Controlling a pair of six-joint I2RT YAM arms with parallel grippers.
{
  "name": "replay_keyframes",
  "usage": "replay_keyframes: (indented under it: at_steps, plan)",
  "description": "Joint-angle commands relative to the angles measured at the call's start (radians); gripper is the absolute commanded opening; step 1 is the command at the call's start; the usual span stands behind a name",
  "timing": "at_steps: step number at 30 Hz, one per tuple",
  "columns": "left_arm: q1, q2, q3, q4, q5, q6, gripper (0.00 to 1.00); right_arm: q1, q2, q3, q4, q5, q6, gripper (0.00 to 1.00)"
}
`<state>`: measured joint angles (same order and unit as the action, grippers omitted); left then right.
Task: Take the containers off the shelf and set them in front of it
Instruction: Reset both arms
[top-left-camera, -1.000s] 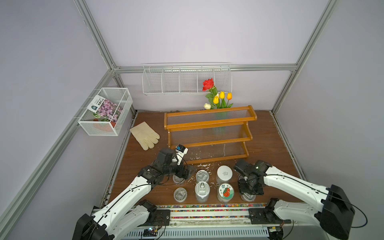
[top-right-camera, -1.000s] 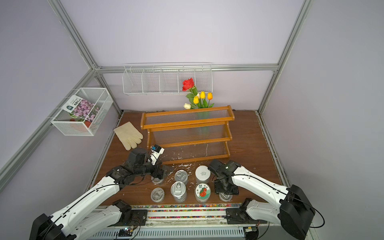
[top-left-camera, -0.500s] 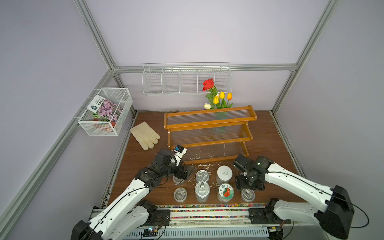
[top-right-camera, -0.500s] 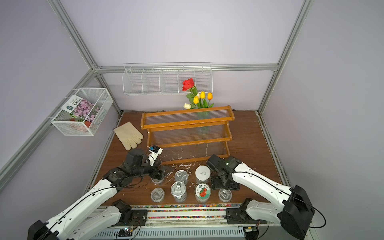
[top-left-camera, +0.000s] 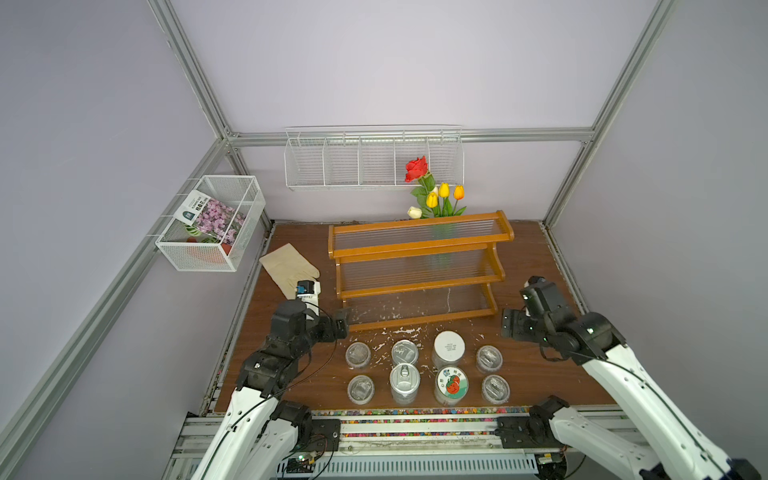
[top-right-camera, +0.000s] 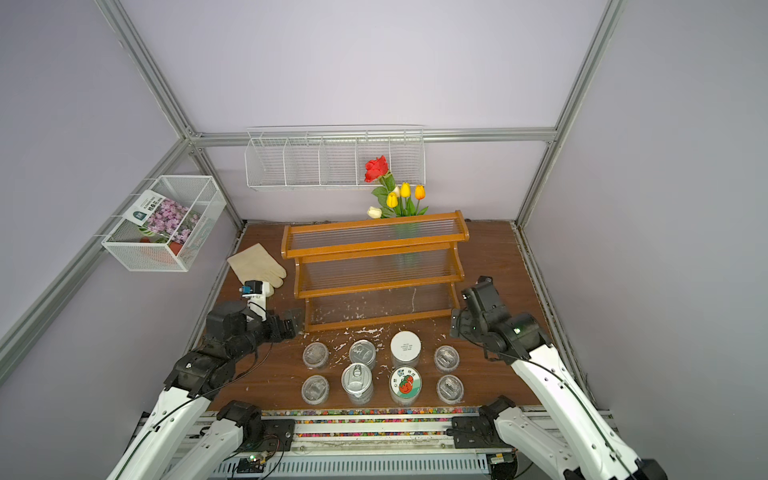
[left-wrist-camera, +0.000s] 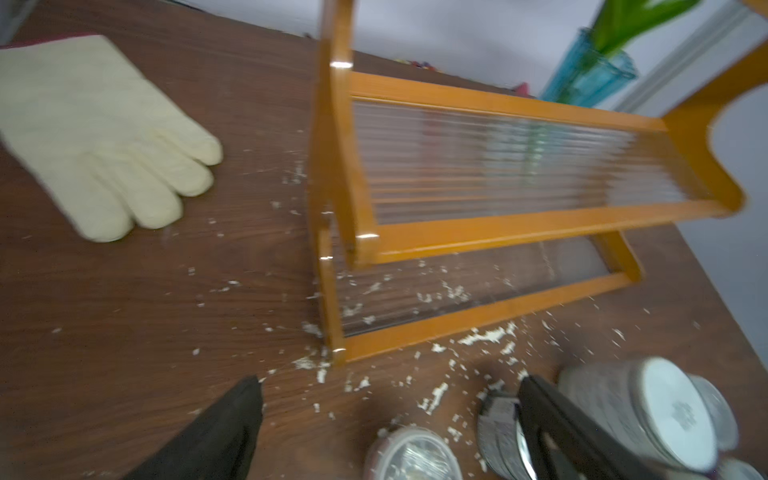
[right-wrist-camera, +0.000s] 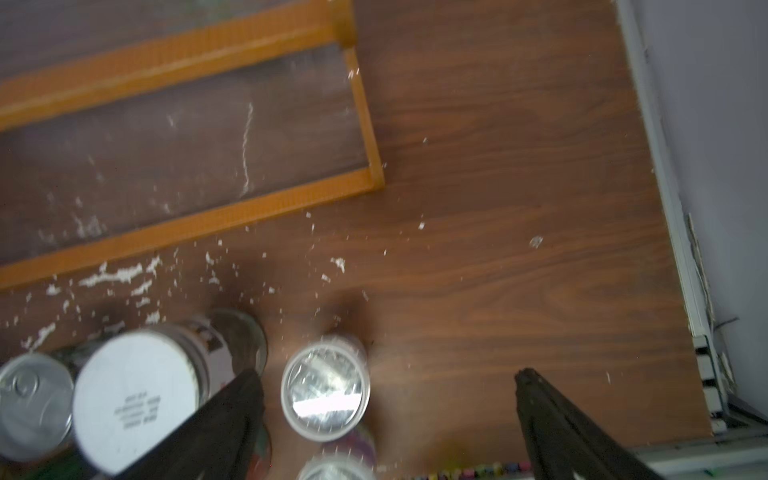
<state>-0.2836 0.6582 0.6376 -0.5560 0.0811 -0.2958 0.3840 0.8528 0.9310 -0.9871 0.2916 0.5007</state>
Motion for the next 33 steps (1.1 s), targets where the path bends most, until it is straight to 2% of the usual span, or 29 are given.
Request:
replay_keyframes:
  at_steps: [1, 2, 4, 6, 10, 14, 17, 20, 24, 27, 33]
  plan:
    - [0.073, 0.030, -0.035, 0.070, -0.177, -0.005, 0.99, -0.095, -0.073, -0.147, 0.364, -0.004, -0.147, 0.97]
    - [0.119, 0.053, -0.051, 0.115, -0.184, 0.009, 0.99, -0.143, -0.077, -0.189, 0.457, -0.012, -0.151, 0.97]
    - [0.229, 0.110, -0.087, 0.228, -0.115, 0.035, 1.00, -0.219, -0.063, -0.284, 0.634, -0.052, -0.168, 0.97]
    - [0.279, 0.170, -0.136, 0.369, -0.126, 0.086, 1.00, -0.269, -0.028, -0.392, 0.828, -0.050, -0.201, 0.97]
    - [0.313, 0.239, -0.207, 0.611, -0.189, 0.108, 1.00, -0.333, 0.048, -0.569, 1.197, -0.029, -0.280, 0.97]
    - [0.314, 0.350, -0.253, 0.865, -0.281, 0.112, 1.00, -0.383, 0.186, -0.663, 1.491, -0.036, -0.292, 0.97]
    - [0.314, 0.424, -0.291, 1.028, -0.310, 0.088, 1.00, -0.398, 0.325, -0.664, 1.674, -0.082, -0.325, 0.97]
    - [0.313, 0.503, -0.294, 1.139, -0.269, 0.118, 1.00, -0.399, 0.476, -0.653, 1.850, -0.086, -0.334, 0.97]
    - [0.313, 0.554, -0.323, 1.255, -0.287, 0.140, 1.00, -0.398, 0.547, -0.609, 1.868, -0.132, -0.382, 0.98]
    - [0.314, 0.571, -0.315, 1.248, -0.303, 0.128, 1.00, -0.398, 0.577, -0.618, 1.906, -0.109, -0.368, 0.98]
    - [0.317, 0.598, -0.313, 1.280, -0.195, 0.151, 1.00, -0.398, 0.595, -0.597, 1.884, -0.130, -0.377, 0.98]
